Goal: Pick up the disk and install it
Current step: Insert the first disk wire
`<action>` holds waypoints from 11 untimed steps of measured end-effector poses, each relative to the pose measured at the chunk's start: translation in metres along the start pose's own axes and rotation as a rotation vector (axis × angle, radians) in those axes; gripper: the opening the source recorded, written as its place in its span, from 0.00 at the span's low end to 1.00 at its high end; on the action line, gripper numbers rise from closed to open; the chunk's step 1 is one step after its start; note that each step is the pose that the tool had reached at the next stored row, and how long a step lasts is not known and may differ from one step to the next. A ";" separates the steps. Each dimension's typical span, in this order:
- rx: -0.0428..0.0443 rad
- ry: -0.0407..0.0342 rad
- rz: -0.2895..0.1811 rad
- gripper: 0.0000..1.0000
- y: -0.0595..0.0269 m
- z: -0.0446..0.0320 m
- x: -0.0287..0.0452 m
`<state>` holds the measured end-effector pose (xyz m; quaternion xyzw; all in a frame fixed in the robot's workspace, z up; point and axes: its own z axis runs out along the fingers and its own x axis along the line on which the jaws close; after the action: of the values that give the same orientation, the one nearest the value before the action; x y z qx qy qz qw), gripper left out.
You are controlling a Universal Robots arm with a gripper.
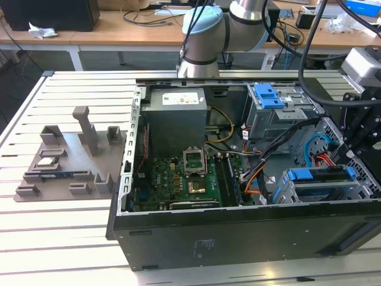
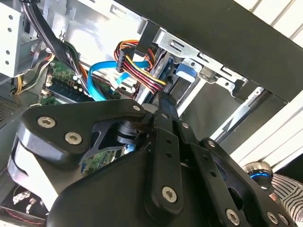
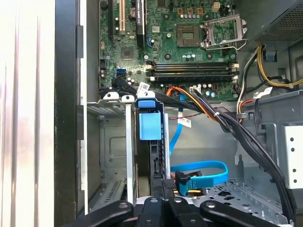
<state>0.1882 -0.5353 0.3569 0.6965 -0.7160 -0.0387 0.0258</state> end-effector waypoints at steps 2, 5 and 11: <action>0.0000 -0.0001 0.000 0.11 0.0004 -0.0042 -0.0001; 0.0000 -0.0002 0.000 0.11 0.0011 -0.0119 -0.0002; -0.0001 -0.0001 0.000 0.11 0.0023 -0.0254 -0.0004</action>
<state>0.1882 -0.5353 0.3824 0.6965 -0.7160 -0.0388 0.0258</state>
